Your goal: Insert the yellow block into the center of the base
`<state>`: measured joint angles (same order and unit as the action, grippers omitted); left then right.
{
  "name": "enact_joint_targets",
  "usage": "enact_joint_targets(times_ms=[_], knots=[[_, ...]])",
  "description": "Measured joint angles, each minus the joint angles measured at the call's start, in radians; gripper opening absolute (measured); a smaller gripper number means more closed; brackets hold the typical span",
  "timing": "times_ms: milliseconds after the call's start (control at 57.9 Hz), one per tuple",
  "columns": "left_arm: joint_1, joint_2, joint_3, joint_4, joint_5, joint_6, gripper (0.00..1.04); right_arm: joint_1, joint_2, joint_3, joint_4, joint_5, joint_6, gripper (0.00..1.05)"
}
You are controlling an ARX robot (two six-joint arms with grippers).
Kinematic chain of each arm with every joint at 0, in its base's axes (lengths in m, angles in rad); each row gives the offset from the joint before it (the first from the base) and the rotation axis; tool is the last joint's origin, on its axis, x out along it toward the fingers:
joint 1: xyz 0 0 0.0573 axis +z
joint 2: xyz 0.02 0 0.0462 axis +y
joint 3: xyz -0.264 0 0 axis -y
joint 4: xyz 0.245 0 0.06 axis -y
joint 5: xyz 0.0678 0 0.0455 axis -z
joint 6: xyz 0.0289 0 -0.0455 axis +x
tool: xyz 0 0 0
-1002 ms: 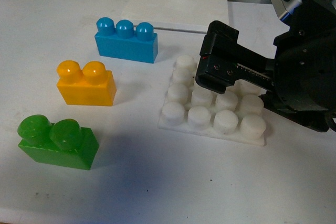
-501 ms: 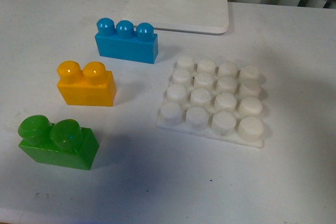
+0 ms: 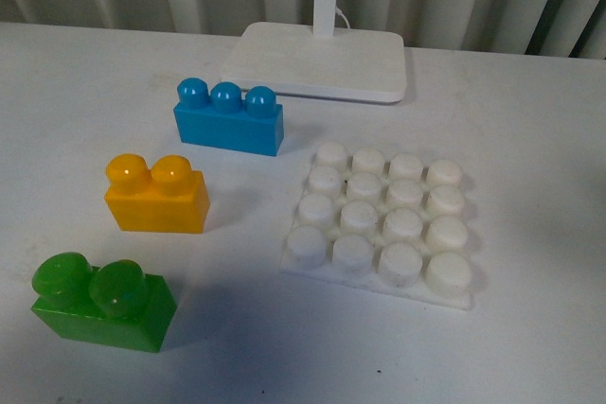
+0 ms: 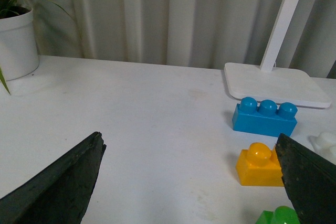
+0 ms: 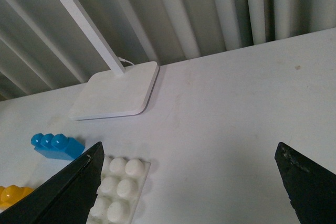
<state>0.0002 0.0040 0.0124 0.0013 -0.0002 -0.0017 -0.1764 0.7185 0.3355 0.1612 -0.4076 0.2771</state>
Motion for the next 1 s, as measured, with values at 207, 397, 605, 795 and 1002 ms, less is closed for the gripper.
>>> enact_joint_targets(times_ms=[207, 397, 605, 795, 1002], knots=[[0.0, 0.0, 0.0, 0.0, 0.0, 0.0, 0.98, 0.068, -0.059, -0.14, 0.292, 0.303, -0.201, 0.67], [0.0, 0.0, 0.0, 0.0, 0.0, 0.0, 0.98, 0.173, -0.161, -0.22, 0.273, 0.399, -0.264, 0.26], [0.0, 0.0, 0.0, 0.0, 0.0, 0.0, 0.98, 0.174, -0.262, -0.267, 0.22, 0.407, -0.274, 0.01], [0.0, 0.0, 0.0, 0.0, 0.0, 0.0, 0.98, 0.174, -0.337, -0.291, 0.171, 0.407, -0.274, 0.01], [0.0, 0.0, 0.0, 0.0, 0.0, 0.0, 0.98, 0.174, -0.407, -0.33, 0.149, 0.407, -0.274, 0.01]])
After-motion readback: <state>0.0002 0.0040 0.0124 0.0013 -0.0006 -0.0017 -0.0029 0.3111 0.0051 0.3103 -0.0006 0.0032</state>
